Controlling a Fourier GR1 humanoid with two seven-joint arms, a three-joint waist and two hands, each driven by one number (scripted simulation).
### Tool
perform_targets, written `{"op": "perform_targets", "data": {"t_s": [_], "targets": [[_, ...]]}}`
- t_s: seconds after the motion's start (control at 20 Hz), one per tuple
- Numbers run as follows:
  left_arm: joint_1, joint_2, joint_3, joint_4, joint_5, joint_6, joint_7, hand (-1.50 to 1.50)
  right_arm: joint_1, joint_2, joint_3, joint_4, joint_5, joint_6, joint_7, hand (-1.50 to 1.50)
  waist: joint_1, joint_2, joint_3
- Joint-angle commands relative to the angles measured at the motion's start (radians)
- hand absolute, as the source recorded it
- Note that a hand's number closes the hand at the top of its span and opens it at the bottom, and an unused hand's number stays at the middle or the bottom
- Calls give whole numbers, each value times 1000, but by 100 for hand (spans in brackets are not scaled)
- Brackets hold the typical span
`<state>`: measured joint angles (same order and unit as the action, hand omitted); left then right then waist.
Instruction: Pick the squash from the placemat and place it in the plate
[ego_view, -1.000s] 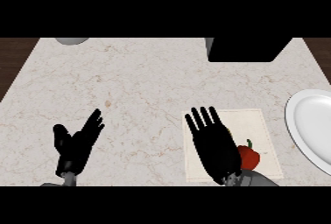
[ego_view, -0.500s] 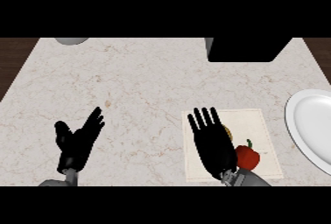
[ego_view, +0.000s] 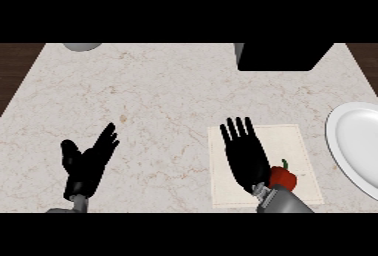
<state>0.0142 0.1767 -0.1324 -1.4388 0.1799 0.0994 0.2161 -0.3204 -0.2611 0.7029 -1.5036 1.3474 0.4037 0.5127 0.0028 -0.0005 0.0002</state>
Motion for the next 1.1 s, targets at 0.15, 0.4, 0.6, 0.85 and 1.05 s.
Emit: {"op": "perform_targets", "data": {"t_s": [0.15, 0.4, 0.6, 0.85, 1.05], "targets": [[-93, -19, 40, 46, -8, -12, 52, 0, 40, 26, -39, 109, 77, -57, -55, -150, -2, 1, 0], [-13, -53, -3, -7, -46, 9, 30, 0, -32, 12, -24, 165, 118, 34, -139, 150, 3, 1, 0], [-19, -43, 41, -20, -22, -27, 39, 0, -40, 17, -64, 179, 171, 1, -197, 150, 1, 0, 0], [-72, -54, 61, 58, -42, -40, 21, 0, 6, 65, -43, 205, 253, -89, -195, 150, -1, 1, 0], [-14, -10, 69, 0, -14, -78, 29, 0, 38, 46, -11, 84, 211, -286, -254, 150, 6, 0, 1]]}}
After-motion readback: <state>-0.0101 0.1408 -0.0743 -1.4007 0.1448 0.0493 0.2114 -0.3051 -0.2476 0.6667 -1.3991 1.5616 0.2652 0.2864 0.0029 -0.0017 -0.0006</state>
